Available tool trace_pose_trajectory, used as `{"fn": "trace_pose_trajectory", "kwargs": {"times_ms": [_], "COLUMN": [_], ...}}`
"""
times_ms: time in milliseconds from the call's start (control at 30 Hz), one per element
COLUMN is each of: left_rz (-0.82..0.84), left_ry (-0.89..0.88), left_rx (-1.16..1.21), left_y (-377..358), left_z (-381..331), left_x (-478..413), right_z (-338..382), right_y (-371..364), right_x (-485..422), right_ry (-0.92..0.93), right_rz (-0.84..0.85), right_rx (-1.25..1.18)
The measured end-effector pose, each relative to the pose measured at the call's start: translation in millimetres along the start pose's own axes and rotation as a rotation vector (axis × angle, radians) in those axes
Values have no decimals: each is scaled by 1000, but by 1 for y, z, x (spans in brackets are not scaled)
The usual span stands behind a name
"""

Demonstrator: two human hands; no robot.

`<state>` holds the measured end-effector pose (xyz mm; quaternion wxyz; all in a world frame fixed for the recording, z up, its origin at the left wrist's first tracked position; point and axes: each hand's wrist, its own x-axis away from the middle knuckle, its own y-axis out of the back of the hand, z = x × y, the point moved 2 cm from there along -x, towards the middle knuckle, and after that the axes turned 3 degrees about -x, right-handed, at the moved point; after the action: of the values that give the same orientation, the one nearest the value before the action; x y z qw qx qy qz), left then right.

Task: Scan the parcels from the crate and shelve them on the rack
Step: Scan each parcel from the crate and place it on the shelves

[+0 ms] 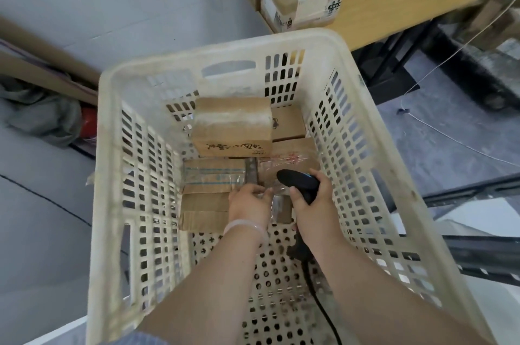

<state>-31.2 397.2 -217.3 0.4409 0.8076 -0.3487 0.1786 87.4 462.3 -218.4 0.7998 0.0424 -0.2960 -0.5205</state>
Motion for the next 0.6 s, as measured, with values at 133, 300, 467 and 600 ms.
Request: {"fn": "trace_pose_trajectory", "kwargs": {"times_ms": [133,300,467,600], "left_rz": [-49,-76,-42,120], "left_ry": [-52,-117,-324,-434], "left_rx": [94,202,286,258], "left_y": [11,36,62,84], "left_z": [-2,-12,-22,-29], "left_x": [22,66,116,147], "right_z": [13,30,62,88], "right_y": [14,38,61,84], "right_x": [15,41,82,127], "right_ry": [-8,46,124,243], "right_rz": [-17,-31,-54,-143], "right_rx": [-71,-67,-145,-182]}}
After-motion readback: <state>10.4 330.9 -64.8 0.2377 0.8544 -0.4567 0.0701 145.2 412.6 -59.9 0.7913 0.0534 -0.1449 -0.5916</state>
